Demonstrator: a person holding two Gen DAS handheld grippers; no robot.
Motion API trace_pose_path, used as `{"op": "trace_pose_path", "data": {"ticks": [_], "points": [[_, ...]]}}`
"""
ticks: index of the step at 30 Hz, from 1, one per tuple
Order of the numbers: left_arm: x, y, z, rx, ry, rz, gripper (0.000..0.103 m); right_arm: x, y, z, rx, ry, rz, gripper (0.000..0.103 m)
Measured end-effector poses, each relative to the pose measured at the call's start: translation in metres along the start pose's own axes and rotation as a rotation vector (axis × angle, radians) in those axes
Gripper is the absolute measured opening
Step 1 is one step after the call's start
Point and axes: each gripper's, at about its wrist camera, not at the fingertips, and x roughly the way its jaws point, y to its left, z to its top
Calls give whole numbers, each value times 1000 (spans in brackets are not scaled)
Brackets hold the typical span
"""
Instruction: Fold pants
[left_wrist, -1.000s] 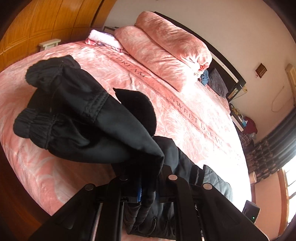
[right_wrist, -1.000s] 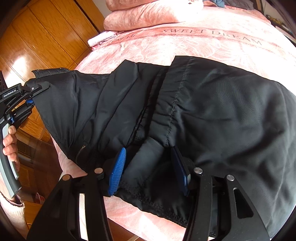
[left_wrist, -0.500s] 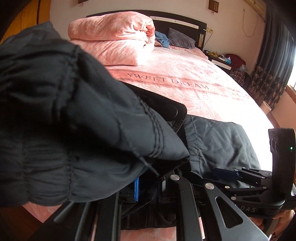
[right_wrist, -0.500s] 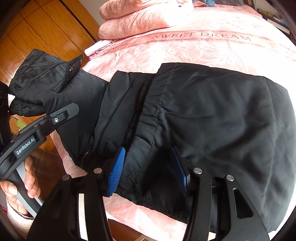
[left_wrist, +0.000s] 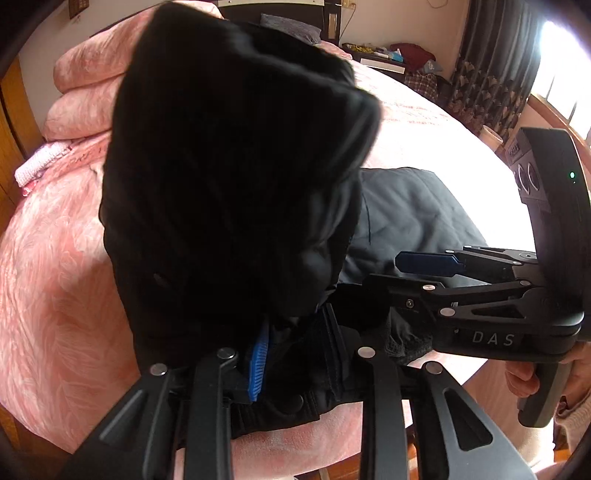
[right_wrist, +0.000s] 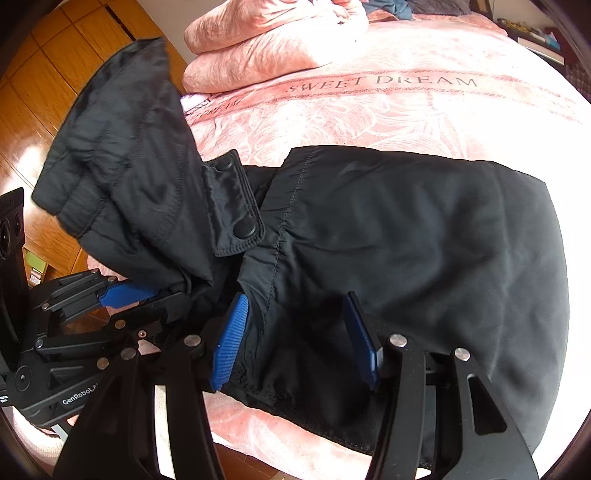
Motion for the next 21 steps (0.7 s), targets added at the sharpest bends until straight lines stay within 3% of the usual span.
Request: {"op": "trace_pose_path", "data": {"ticks": [4,8,13,15,17,19,21], "points": [[-2,13,4,-76,-7,-56,28,-4,-4,-1,-3,-2,-19,55],[-3,31,8,-141,-5,-39,38,-10,-7,-3,-11,-9,-39,59],[-1,62,3,-230,-5,-19,40,-17,-18,0,17,-28,-61,59],[-2,78,-7,-261,3,11,51,-21,-23,3,27,-38,-65,59],[-4,86,-15,-296,-7,57,77,-26,-27,6,27,-51,-73,59],[-5,90,-18,-331,-32,100,95,-33,-29,11,28,-64,-75,59],[-2,93,-20,-360,-45,115,99,-40,-33,19,35,-84,-75,62]]}}
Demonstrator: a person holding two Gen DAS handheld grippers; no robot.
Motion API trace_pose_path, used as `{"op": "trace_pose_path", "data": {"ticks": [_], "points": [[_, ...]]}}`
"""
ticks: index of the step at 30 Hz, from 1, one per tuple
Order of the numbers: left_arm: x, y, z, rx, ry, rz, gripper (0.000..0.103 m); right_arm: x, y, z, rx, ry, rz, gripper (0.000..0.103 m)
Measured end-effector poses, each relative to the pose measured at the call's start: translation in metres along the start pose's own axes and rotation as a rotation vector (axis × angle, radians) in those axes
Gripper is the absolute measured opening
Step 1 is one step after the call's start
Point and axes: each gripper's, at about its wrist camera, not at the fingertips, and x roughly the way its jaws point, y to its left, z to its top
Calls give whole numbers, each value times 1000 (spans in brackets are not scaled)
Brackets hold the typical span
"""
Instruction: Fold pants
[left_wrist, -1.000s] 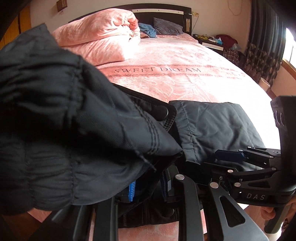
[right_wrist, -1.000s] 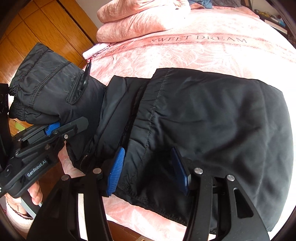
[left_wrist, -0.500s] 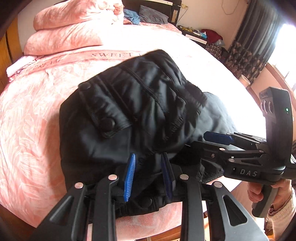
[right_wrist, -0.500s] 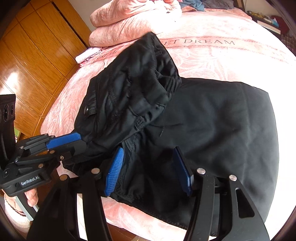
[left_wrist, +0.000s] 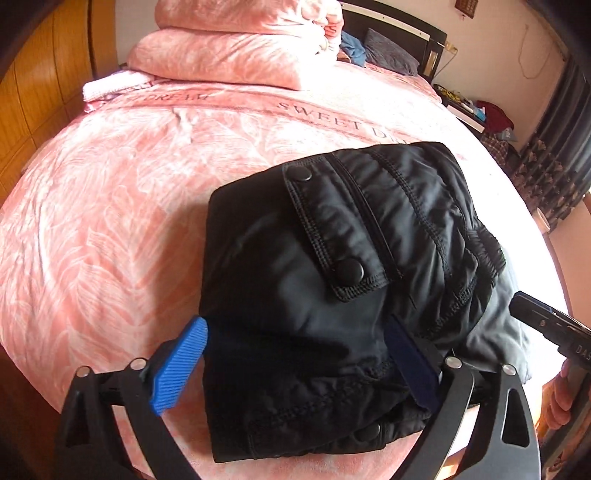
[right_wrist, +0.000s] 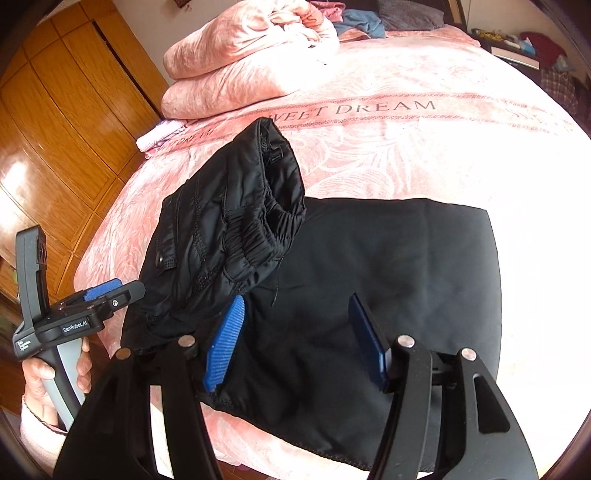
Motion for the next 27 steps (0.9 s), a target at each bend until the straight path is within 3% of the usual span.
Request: {"op": "trace_pose_path", "data": {"ticks": [2,8,17,23,27], "points": [[6,10,-2,-29,23,-5,99,-5,-5,11,18,-21,17,67],[19,12,-4,-49,52,-5,99,5,-7,54,27,-16,81,68],[27,12,-6,-20,73,11,99,73,-7,105,16,100,147,68],[33,20,-2,-51,82,-1,99,114,-12,117,58,174,181,70],[38,25,6,-74,80,5,99,125,-11,114,49,197,194,54]]}}
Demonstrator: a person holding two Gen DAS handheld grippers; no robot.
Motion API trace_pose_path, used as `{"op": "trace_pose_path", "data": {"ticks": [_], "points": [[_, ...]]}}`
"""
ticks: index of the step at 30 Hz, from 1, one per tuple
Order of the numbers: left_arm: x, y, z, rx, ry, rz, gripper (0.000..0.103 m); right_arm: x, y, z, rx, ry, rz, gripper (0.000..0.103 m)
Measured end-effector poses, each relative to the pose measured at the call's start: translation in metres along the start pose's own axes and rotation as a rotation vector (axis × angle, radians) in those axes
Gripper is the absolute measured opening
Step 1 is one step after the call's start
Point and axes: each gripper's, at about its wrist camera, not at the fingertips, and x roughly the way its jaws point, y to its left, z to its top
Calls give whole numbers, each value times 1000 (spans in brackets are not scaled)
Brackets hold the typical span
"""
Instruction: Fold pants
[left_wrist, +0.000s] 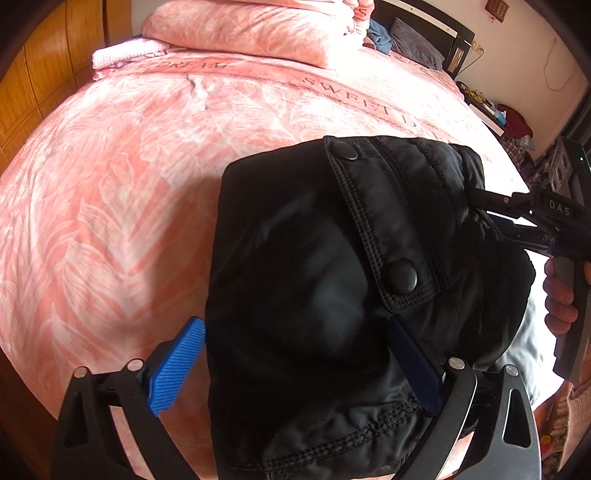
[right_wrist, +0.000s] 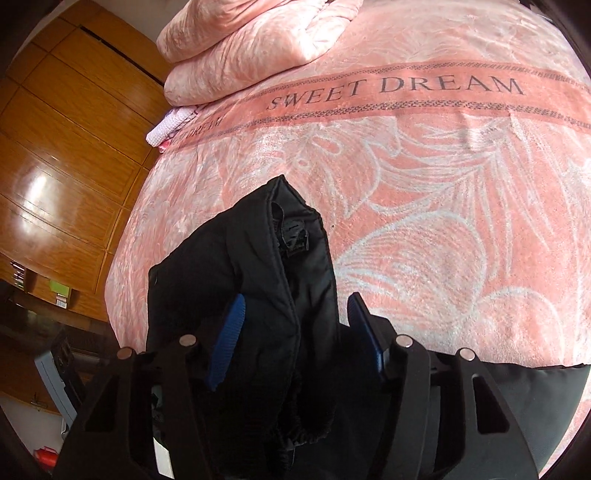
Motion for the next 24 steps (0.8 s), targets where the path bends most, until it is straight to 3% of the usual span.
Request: {"op": "trace_pose_path", "data": {"ticks": [4,10,24], "points": [[9,6,12,-48,3,-11,100,4,1,-2,-15,12,15,31],[9,10,26,-108,-25,-5,99,0,13,-6,-93,-5,-21,14],[5,24,24,-133,-34,14,99,-46,36,-24,-137,-127,16,6]]}}
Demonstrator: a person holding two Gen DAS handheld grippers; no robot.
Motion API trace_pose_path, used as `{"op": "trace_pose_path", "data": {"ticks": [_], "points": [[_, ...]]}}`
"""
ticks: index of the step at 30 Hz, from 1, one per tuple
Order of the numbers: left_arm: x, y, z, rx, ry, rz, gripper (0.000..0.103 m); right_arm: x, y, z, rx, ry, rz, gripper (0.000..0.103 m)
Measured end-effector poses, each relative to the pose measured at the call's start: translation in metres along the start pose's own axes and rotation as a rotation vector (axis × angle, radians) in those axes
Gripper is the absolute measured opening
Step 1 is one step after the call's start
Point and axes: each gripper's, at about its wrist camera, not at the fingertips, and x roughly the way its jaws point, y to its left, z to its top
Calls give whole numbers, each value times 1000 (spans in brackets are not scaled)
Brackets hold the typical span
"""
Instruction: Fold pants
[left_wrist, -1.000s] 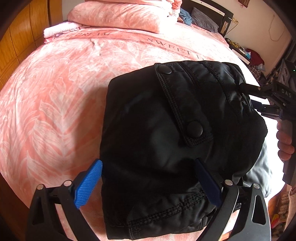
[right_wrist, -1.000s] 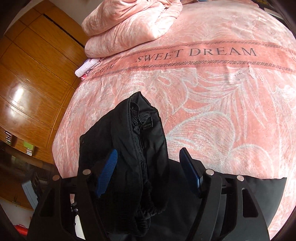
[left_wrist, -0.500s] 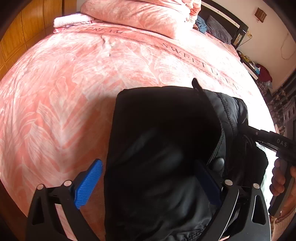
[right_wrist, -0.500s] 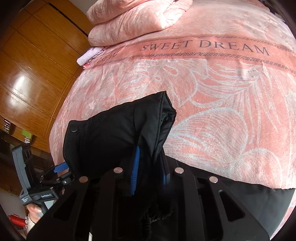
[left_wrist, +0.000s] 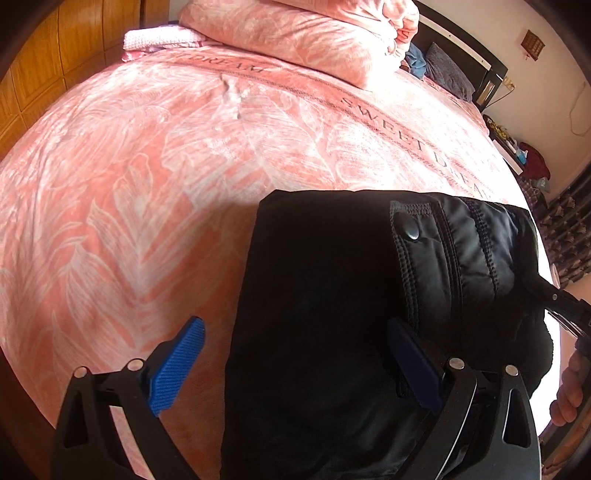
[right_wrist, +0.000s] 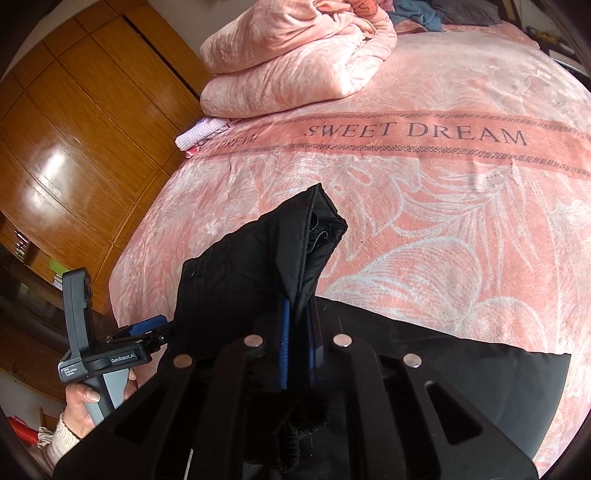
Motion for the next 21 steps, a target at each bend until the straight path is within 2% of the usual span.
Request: {"op": "trace_pose_path", "data": {"ticks": [6,12,16,21], "points": [[-10,-4,-2,11,-18,-2,99,-35,18,-2,-23,-51,46,6],[-22,-19,-4,49,-35,-35,99,-68,24,-10,-4,-98,59,6],[-25,-33,-6,80,-34,-65,99,-83,11,-21,31,-106,23,6],[-24,-52,-12,121,-26,-83,99,-98,-25,-41,118,-114,-27,6]]}}
